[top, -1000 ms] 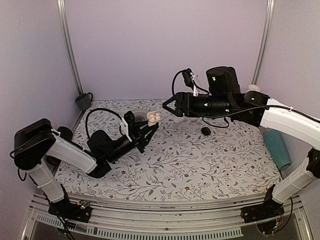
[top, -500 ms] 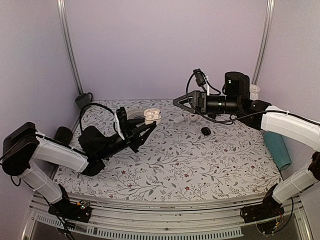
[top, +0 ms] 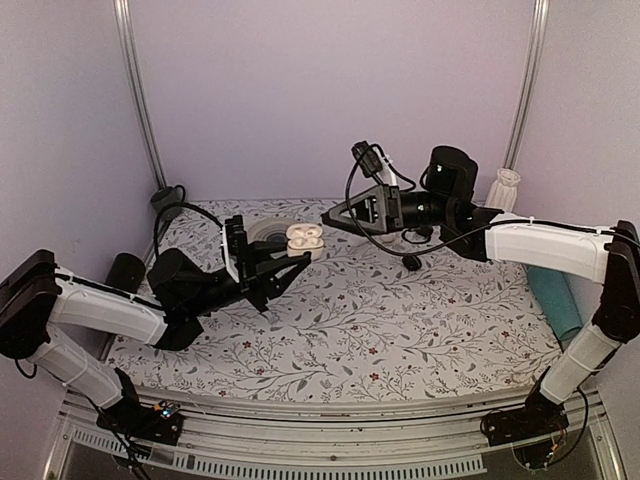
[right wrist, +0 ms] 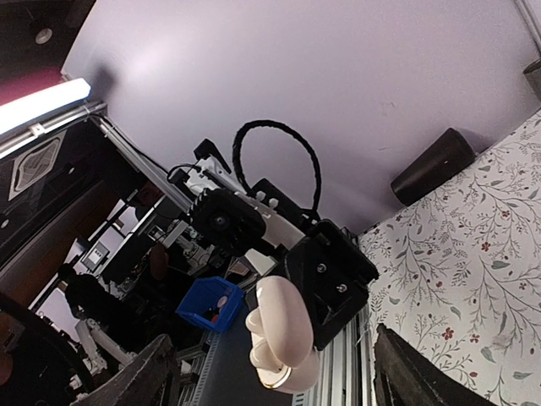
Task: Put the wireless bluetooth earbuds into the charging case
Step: Close the charging case with the earbuds.
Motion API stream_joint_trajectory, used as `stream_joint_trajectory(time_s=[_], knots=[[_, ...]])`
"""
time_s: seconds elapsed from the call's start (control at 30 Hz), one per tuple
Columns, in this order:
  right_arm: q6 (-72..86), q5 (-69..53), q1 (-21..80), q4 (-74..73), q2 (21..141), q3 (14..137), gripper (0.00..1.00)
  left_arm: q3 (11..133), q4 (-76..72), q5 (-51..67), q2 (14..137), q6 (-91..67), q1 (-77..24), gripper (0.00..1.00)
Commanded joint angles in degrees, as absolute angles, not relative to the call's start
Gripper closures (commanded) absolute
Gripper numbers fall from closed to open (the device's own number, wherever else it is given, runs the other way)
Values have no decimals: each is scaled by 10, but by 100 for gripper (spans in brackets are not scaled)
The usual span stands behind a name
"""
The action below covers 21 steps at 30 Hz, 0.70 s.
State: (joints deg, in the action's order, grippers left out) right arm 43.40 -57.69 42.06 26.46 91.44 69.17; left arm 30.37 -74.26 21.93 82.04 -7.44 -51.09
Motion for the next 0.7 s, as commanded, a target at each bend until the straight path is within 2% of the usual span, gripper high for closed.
stream_joint_trajectory(time_s=[0.0,0.47,0.67], knots=[[449,-638,445,314,925,726,21,302,-766,251,813,-103,-499,100],[417,-631,466,274,922,737,22,304,-767,257,818,-123,-490,100],[355,-528,466,167,895,741,26,307,-765,264,818,-132,-489,100]])
